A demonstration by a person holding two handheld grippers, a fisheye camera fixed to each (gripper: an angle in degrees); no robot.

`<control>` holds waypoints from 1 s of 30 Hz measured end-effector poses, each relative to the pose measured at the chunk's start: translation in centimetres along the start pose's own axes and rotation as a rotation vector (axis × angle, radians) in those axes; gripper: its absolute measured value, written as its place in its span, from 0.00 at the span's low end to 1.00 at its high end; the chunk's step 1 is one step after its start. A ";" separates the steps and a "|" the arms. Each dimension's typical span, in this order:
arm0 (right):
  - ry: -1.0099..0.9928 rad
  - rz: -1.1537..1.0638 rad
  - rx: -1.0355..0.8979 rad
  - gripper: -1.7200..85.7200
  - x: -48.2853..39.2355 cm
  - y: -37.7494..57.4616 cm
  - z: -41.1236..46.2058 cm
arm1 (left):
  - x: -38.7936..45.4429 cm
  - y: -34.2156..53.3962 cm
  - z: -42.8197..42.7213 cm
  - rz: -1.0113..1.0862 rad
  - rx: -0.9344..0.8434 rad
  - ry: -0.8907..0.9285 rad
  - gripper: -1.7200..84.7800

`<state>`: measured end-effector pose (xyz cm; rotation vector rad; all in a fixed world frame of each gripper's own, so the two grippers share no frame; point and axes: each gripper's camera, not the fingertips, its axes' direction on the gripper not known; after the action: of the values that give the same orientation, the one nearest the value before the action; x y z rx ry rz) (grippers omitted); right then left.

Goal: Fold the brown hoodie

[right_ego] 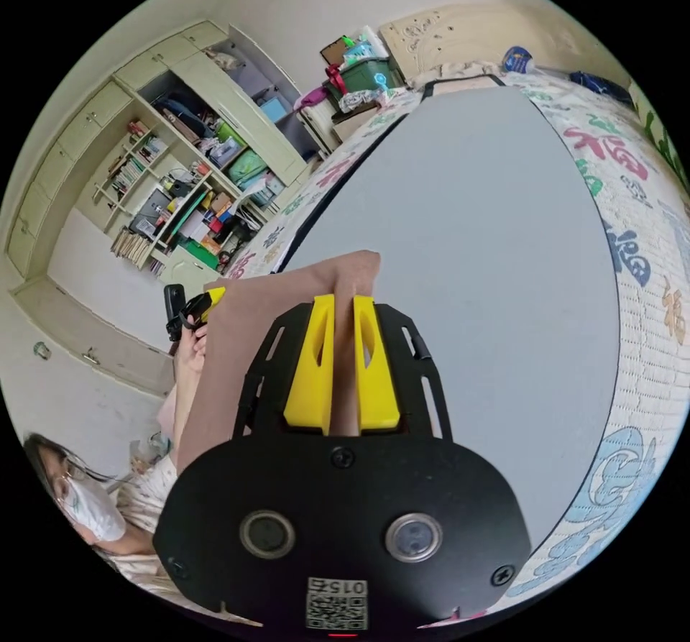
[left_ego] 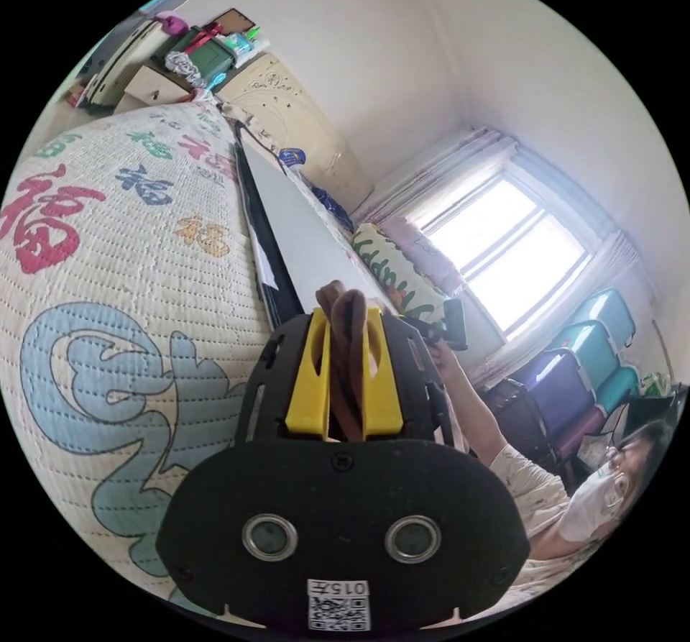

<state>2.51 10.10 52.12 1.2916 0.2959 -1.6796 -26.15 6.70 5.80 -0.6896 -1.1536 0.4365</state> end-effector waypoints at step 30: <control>-0.721 -0.594 0.535 0.08 15.7 38.9 -14.3 | 54.2 31.4 -39.8 0.904 0.506 -0.337 0.08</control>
<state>42.35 -8.41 46.34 0.8934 -0.2522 -2.7394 31.35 53.35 11.36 -0.6699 -0.9231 1.5980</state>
